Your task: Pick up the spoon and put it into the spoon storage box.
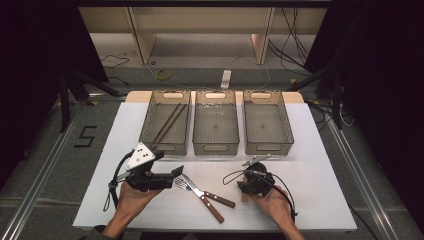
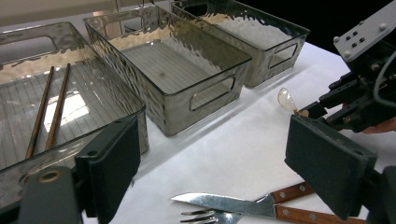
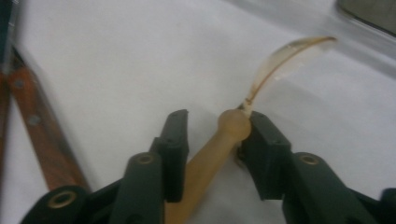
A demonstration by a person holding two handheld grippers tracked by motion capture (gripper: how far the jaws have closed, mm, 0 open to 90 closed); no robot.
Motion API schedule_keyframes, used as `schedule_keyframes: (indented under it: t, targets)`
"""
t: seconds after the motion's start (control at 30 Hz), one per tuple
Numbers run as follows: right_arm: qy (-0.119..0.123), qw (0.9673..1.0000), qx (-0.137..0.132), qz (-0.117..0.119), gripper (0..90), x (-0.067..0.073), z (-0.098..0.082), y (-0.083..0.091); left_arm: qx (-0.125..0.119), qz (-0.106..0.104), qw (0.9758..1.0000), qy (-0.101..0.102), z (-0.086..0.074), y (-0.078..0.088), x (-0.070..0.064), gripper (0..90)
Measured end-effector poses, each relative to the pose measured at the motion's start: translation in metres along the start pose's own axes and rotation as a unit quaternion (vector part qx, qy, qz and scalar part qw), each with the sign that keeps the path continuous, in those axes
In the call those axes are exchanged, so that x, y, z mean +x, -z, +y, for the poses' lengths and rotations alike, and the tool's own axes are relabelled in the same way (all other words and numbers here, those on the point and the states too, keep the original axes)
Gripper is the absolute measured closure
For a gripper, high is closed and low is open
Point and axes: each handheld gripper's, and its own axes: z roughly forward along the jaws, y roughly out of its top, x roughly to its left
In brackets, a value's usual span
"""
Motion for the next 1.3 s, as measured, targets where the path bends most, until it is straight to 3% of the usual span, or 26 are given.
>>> schedule_keyframes:
  t: [0.17, 0.27, 0.53, 1.3]
  targets:
    - [0.001, 0.9994, -0.019, 0.029, 76.6, 0.009, 0.002, 0.002, 0.0, 0.0, 1.0, -0.003, 0.0, 0.0, 0.0, 17.5]
    - [0.014, 0.9992, -0.031, 0.021, 77.1, 0.011, 0.002, 0.005, 0.0, -0.001, 1.0, -0.003, 0.0, 0.0, 0.0, 17.5]
    - [0.007, 0.9981, -0.055, 0.024, 77.1, 0.002, 0.003, 0.016, -0.009, -0.004, 0.9999, -0.005, 0.0, 0.002, -0.001, 17.5]
    - [0.013, 0.9943, -0.098, 0.04, 76.8, -0.006, 0.015, 0.037, -0.04, -0.003, 0.9992, -0.001, 0.0, 0.005, 0.001, 16.8]
